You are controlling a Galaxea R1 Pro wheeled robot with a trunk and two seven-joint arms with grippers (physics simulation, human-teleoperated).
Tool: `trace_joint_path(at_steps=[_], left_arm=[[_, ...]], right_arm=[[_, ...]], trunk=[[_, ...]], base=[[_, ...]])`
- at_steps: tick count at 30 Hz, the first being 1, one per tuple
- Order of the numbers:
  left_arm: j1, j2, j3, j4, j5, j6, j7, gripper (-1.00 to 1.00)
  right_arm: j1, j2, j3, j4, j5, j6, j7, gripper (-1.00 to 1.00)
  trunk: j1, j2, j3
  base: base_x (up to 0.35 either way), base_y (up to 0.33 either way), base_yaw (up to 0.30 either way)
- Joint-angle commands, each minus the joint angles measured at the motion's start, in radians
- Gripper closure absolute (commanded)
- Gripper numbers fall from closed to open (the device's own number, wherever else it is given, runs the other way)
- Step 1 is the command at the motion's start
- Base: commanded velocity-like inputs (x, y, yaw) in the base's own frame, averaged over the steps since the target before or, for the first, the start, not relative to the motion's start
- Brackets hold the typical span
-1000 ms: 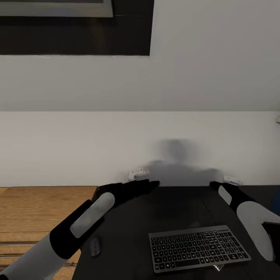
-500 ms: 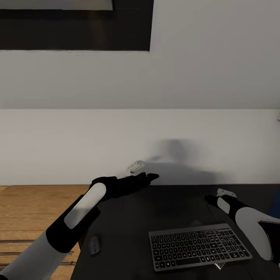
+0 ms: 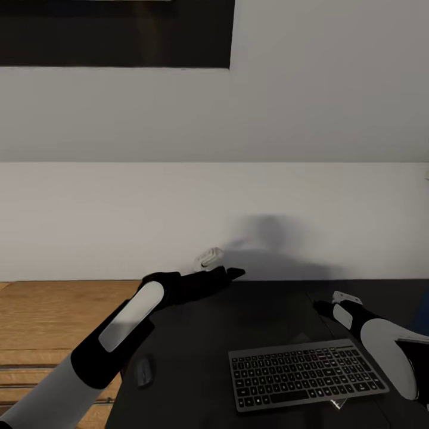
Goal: In the bedroom, organize the workspace by keeping the computer under the desk, ensuring the monitor is on the desk, placing the keyboard on the desk next to the monitor, placing the mouse on the desk next to the keyboard, moving the folder from the swivel chair onto the desk next to the mouse, stacking the notebook on top of the folder with the pen on top of the notebook, and positioning the swivel chair next to the desk.
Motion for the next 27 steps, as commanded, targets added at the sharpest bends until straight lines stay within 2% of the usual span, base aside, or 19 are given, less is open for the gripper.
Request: trace_joint_path(at_steps=[1, 14, 18, 20, 27], left_arm=[[-0.001, 0.003, -0.01, -0.001, 0.008, -0.001, 0.008, -1.0], [-0.001, 0.003, -0.019, 0.001, 0.01, -0.001, 0.008, -1.0], [-0.001, 0.003, -0.02, 0.002, 0.009, -0.001, 0.008, -1.0], [-0.001, 0.004, -0.02, 0.002, 0.009, -0.001, 0.008, -1.0], [-0.001, 0.004, -0.019, 0.002, 0.01, -0.001, 0.008, -1.0]], right_arm=[[-0.001, -0.001, -0.004, 0.001, -0.005, 0.004, -0.004, -1.0], [-0.001, 0.002, -0.001, 0.017, -0.005, 0.015, 0.009, -1.0], [0.0, 0.028, -0.002, 0.019, -0.005, 0.024, 0.021, -1.0], [0.0, 0.047, -0.003, 0.018, -0.004, 0.028, 0.049, -1.0], [0.001, 0.047, -0.003, 0.017, -0.006, 0.029, 0.058, -1.0]], trunk=[[0.004, -0.008, -0.004], [0.054, -0.099, -0.045], [0.069, -0.127, -0.058], [0.077, -0.141, -0.064], [0.104, -0.19, -0.086]], base=[[0.0, 0.0, 0.0], [0.0, 0.0, 0.0], [0.0, 0.0, 0.0], [0.0, 0.0, 0.0], [0.0, 0.0, 0.0]])
